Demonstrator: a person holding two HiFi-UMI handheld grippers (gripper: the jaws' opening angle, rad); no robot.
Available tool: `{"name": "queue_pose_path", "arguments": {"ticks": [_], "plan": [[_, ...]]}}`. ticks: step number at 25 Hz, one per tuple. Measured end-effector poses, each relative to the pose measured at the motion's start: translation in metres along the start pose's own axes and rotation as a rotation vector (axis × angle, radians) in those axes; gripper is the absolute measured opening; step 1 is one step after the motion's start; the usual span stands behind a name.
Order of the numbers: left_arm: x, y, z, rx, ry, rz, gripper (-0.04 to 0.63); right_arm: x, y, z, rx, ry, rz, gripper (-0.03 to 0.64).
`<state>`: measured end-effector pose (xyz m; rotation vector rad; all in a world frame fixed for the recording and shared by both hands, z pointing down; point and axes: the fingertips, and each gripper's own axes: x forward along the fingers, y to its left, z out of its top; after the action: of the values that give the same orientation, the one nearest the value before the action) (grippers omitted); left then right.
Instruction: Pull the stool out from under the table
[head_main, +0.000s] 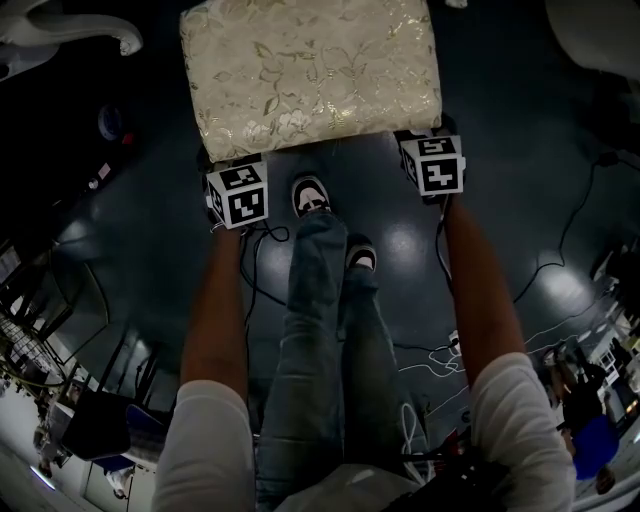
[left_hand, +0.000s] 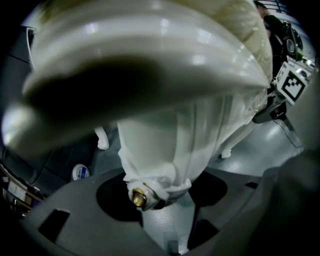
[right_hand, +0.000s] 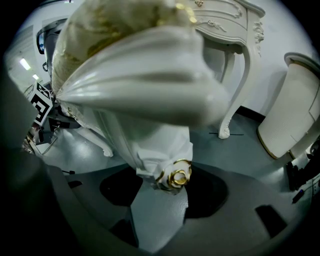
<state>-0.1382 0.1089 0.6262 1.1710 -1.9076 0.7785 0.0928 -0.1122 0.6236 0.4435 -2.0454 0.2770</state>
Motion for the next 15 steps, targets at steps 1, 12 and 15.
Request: {"name": "queue_pose_path", "arguments": {"ticks": [1, 12, 15], "plan": [[0.0, -0.0001, -0.0001, -0.002, 0.0, 0.002, 0.272, 0.0003, -0.0003, 0.0, -0.002, 0.001, 0.001, 0.242], [0.0016, -0.002, -0.0029, -0.016, 0.002, 0.014, 0.272, 0.0026, -0.0027, 0.001, -0.024, 0.018, 0.013, 0.242], [0.0, -0.002, -0.0029, -0.014, 0.007, 0.014, 0.272, 0.0018, -0.0019, 0.0009, -0.024, 0.028, 0.02, 0.242]]}}
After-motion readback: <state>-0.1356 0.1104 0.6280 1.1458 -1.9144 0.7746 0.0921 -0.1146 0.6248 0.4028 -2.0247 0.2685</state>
